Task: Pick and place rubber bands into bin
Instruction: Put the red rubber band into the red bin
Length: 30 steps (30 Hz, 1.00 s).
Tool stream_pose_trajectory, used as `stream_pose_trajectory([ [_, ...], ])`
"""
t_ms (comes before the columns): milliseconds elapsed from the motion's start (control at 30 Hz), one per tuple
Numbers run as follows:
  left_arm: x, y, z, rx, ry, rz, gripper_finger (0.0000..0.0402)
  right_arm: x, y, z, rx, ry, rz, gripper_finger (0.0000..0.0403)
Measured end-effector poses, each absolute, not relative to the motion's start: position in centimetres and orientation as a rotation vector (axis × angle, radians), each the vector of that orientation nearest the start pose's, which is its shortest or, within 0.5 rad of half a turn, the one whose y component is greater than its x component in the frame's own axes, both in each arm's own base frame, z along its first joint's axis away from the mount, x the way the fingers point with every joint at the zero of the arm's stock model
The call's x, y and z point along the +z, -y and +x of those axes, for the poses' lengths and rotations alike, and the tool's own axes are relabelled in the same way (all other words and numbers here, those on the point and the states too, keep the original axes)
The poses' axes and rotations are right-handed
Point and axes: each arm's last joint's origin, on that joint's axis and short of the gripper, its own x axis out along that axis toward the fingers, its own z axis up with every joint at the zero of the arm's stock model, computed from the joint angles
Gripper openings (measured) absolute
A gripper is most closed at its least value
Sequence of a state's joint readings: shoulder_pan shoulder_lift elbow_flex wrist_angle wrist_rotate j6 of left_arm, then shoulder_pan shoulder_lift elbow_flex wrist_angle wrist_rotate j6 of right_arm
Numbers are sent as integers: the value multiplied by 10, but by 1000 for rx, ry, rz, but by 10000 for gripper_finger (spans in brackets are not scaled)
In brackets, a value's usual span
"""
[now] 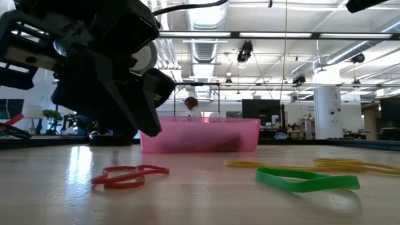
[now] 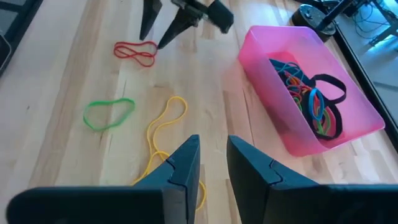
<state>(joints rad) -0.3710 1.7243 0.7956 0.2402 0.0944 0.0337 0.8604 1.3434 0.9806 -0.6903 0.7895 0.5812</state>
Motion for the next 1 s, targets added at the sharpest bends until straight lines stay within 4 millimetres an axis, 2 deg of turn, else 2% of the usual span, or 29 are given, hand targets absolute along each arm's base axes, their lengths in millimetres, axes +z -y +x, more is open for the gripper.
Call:
stream_pose_trajectory([
  [233, 114, 126, 317, -464, -692, 124, 127, 258, -182, 182, -134, -667, -206, 70],
  [333, 108, 128, 322, -477, -702, 118, 127, 258, -183, 182, -130, -663, -203, 68],
  [633, 108, 128, 322, -478, -717, 114, 127, 258, -182, 182, -142, -652, -211, 63],
  [1000, 101, 124, 312, -440, -837, 36, 128, 258, -182, 182, -142, -652, -212, 60],
])
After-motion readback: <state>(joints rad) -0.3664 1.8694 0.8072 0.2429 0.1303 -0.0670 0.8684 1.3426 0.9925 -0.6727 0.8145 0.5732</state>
